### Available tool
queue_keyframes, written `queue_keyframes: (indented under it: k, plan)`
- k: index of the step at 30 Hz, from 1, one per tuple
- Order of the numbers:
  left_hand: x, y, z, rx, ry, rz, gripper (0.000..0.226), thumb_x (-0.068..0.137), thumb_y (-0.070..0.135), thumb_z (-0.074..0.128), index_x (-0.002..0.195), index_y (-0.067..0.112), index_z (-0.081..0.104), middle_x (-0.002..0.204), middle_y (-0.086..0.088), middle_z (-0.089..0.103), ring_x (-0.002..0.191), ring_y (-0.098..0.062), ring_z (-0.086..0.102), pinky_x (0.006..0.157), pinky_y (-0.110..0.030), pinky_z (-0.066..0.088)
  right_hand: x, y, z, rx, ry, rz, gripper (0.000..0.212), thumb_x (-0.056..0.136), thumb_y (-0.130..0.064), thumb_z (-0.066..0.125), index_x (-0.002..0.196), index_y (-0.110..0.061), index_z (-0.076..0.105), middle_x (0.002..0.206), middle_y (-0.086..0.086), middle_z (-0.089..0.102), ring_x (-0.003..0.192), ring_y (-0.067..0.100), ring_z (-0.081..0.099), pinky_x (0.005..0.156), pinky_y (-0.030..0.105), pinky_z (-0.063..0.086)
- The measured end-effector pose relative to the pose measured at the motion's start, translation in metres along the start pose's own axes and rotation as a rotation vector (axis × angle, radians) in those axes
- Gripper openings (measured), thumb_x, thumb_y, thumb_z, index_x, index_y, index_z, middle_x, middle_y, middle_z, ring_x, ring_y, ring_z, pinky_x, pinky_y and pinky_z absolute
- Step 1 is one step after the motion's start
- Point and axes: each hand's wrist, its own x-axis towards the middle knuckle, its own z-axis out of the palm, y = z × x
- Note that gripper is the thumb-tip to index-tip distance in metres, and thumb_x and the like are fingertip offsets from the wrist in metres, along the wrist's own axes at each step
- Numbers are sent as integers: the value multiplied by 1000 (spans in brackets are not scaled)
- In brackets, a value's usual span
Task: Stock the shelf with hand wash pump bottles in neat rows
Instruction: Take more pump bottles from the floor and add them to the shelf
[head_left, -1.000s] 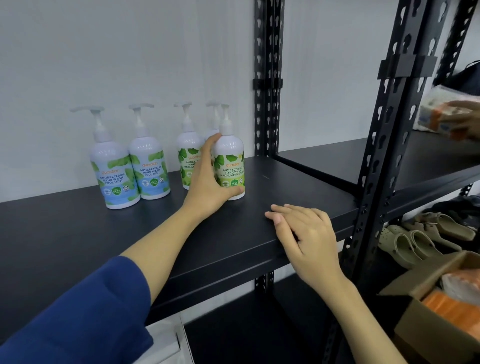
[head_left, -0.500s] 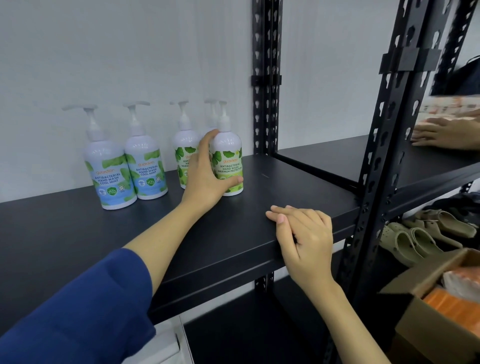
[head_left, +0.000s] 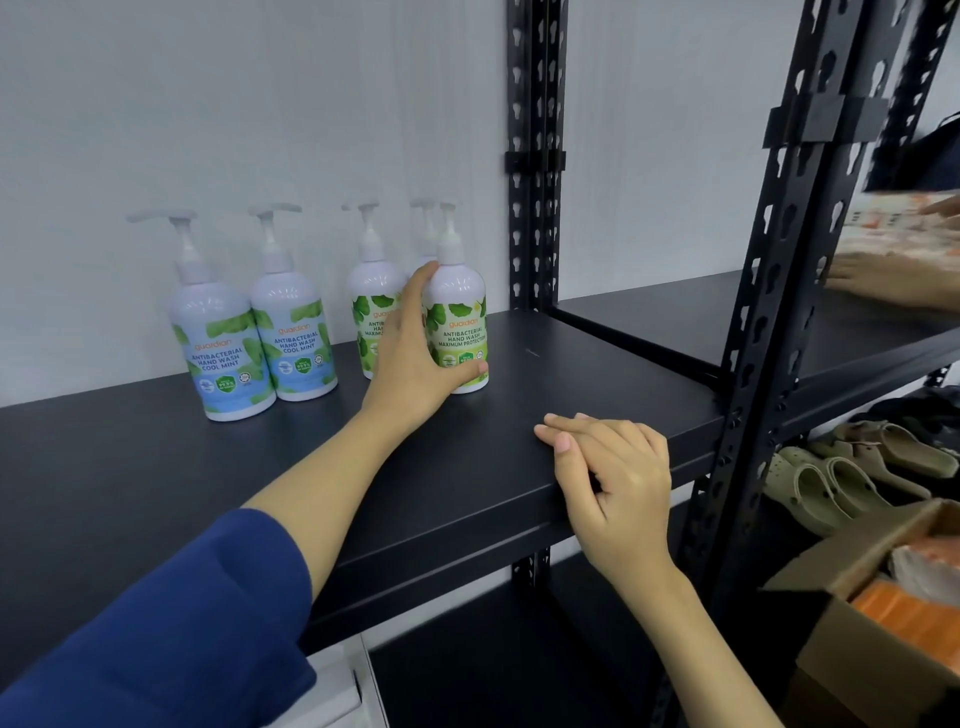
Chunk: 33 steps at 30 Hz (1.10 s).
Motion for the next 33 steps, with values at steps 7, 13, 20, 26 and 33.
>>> queue_keyframes:
  k: [7,13,20,26,33]
  plan:
    - [1,0,1,-59,-14,1,103,64,16,84,143,38,22,143,8,36,128,-18,44,101,-45,45,0,0,-3,19,-28,-7,29,89,-24,48,83,-19,76,92,-11,72,95,5,62,92,16,30]
    - [1,0,-2,-120,-67,-39,103,67,11,83,143,42,20,140,7,39,124,-17,48,100,-44,47,0,-1,-3,22,-34,-2,29,90,-24,48,85,-19,76,93,-11,72,96,5,61,92,16,30]
    - [1,4,-1,-99,-23,-46,101,67,10,83,143,38,22,139,5,43,121,-17,50,98,-42,49,0,-1,-3,23,-27,0,29,89,-24,48,85,-19,76,93,-11,72,96,4,60,92,16,30]
    - [1,3,-2,-71,-13,-43,101,67,13,83,143,40,22,139,2,44,121,-17,50,99,-41,48,0,-1,-2,19,-34,7,29,89,-24,47,85,-19,76,93,-11,72,96,5,61,92,16,29]
    - [-1,1,-4,-66,-50,-55,105,69,14,82,143,49,16,142,2,41,124,-19,48,101,-46,46,0,-2,-2,30,-22,2,29,89,-23,48,84,-18,76,92,-11,72,96,4,60,92,15,30]
